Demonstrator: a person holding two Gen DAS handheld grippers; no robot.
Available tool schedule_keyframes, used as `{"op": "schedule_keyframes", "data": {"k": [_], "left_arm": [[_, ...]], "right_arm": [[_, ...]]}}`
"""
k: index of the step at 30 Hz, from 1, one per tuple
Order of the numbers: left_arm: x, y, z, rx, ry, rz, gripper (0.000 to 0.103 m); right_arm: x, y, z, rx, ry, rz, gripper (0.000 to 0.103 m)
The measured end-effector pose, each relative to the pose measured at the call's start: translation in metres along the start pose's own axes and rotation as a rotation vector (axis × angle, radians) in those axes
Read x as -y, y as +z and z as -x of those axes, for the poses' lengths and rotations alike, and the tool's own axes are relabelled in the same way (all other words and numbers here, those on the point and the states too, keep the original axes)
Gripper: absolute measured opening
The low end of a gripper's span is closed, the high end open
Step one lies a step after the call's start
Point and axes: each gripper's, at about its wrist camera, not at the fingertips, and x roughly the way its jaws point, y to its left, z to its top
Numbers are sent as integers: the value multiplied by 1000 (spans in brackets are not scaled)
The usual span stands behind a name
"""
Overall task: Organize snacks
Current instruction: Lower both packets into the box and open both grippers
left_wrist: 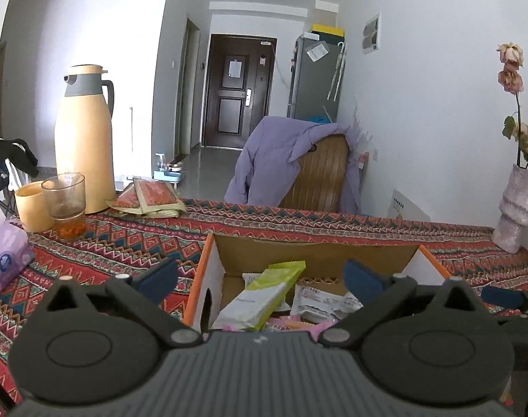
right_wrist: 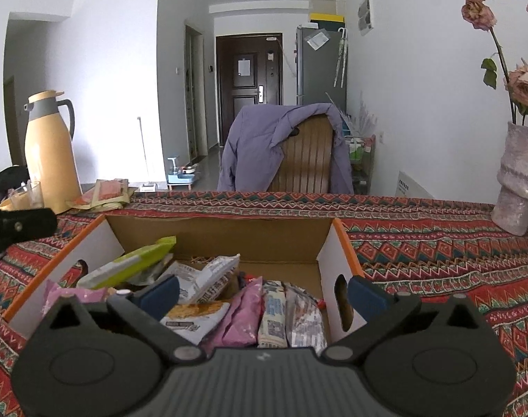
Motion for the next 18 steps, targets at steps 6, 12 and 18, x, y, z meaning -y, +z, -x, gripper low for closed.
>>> {"op": "schedule_keyframes", "data": {"k": [6, 12, 18], "left_arm": [[-5, -3, 14, 8, -19, 4, 103], [-10, -10, 41, 54, -35, 28, 103], [-16, -17, 72, 88, -48, 32, 103]], "right_arm": [[3, -4, 16, 17, 9, -4, 103], [1, -9, 44, 68, 34, -1, 103], [-2, -21, 80, 107, 90, 15, 103]]}}
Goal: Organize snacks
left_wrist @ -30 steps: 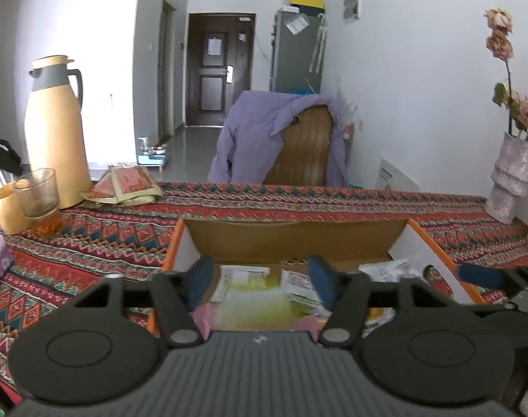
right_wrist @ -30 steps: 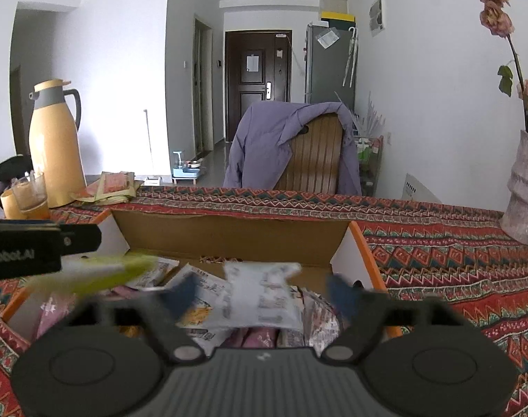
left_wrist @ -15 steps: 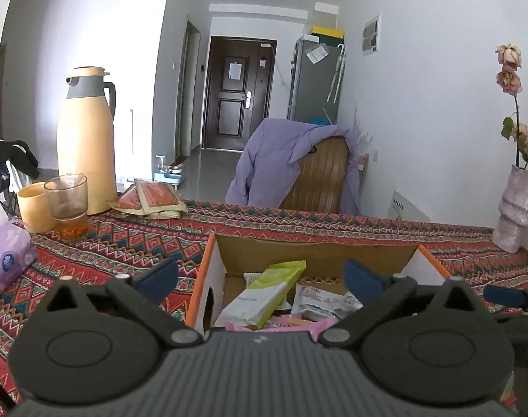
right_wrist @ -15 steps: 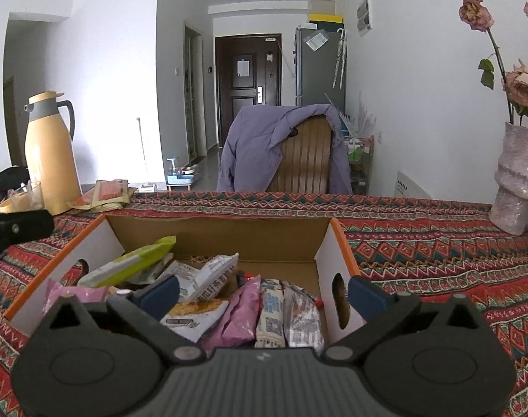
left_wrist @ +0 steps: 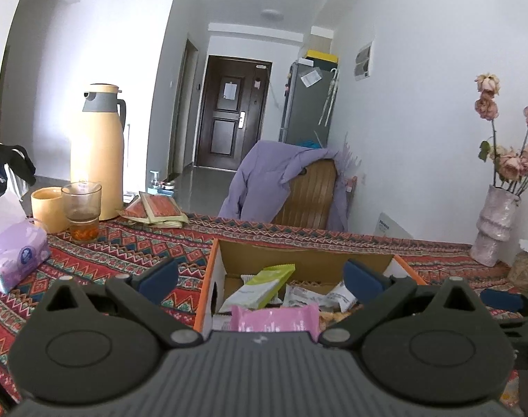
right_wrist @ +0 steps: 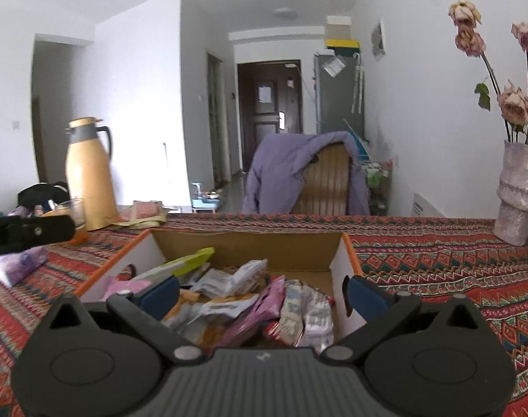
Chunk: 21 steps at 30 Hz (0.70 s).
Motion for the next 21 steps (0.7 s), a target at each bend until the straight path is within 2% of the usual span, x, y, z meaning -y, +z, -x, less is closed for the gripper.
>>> {"op": "schedule_keyframes", "data": {"k": [11, 21], "left_arm": [[-13, -31, 47, -27, -40, -32, 103], [-14, -73, 94, -28, -61, -115, 103]], "right_arm": [[-12, -38, 68, 23, 29, 2, 103], [-13, -69, 102, -7, 54, -27, 103]]}}
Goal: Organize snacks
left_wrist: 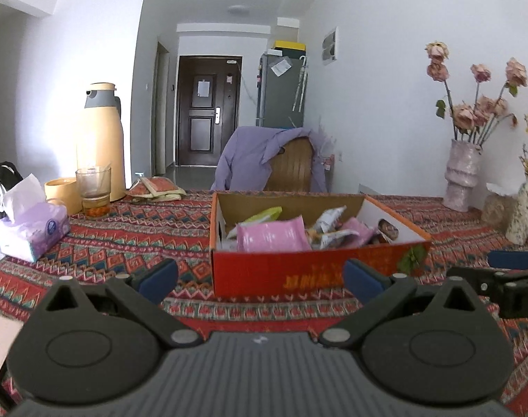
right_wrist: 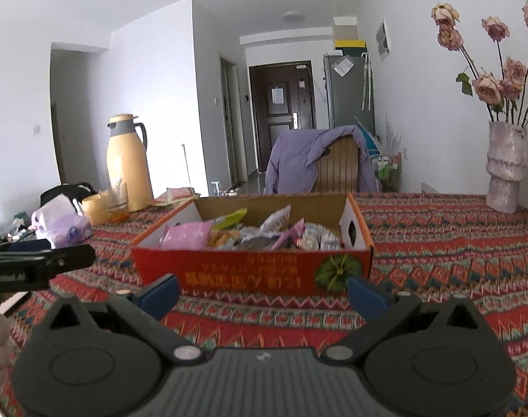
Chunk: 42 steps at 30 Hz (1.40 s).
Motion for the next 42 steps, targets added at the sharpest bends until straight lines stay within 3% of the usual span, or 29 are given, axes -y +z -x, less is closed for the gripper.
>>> {"op": "schedule_keyframes", "data": {"k": [13, 42], "left_arm": [[2, -39, 16, -71, -29, -16, 103], [3, -50, 10, -113, -47, 6, 103]], "right_arm": [[-7, -43, 9, -109, -12, -9, 103], [-1, -49, 7, -131, -32, -41, 103]]}}
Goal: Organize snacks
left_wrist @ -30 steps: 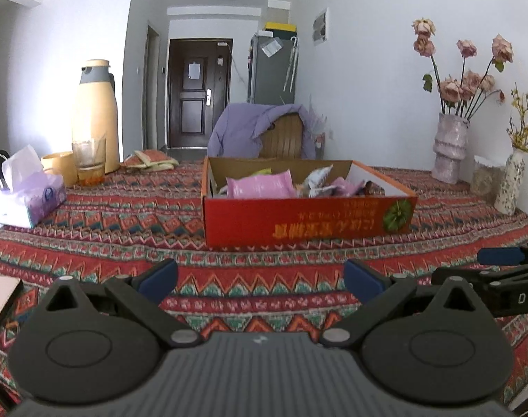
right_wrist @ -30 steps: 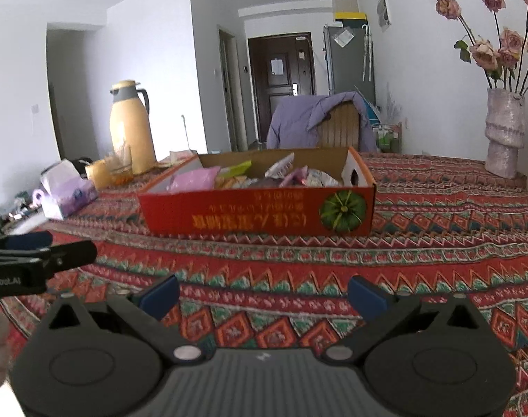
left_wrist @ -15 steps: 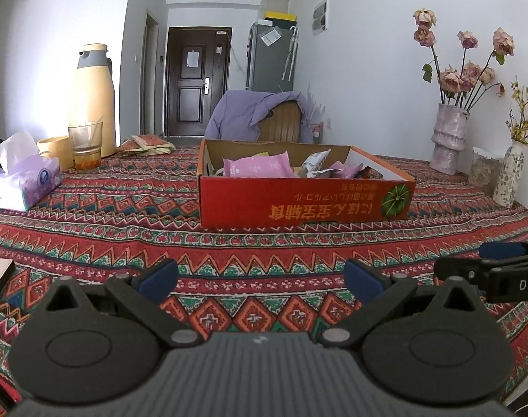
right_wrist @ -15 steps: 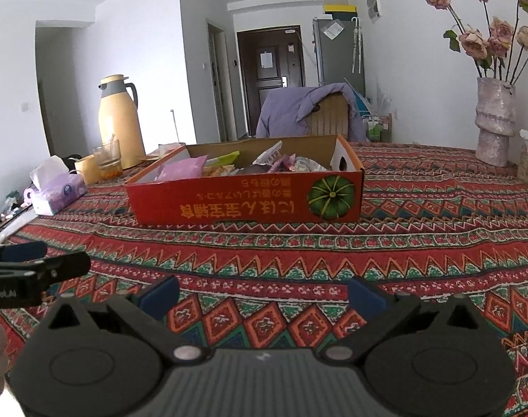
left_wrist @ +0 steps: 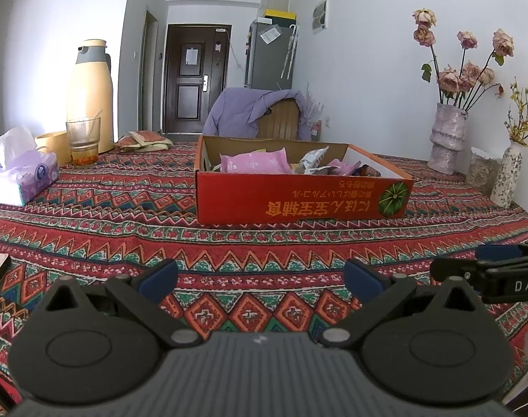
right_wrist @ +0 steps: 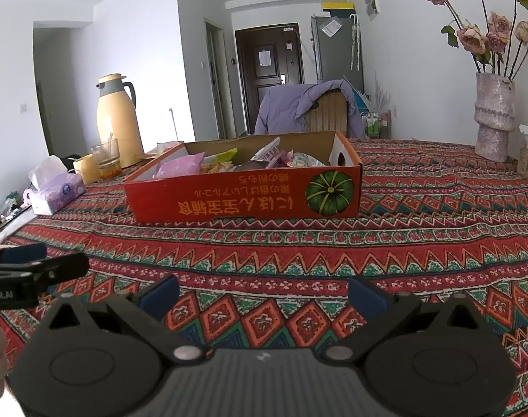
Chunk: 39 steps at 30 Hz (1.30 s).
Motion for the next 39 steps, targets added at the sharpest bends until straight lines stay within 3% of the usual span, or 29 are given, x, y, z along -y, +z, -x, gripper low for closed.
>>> {"op": "schedule_keyframes", "data": {"k": [39], "left_arm": [[0, -1, 4, 8, -11, 7, 103]], "right_arm": [[-2, -1, 0, -1, 2, 7, 103]]}}
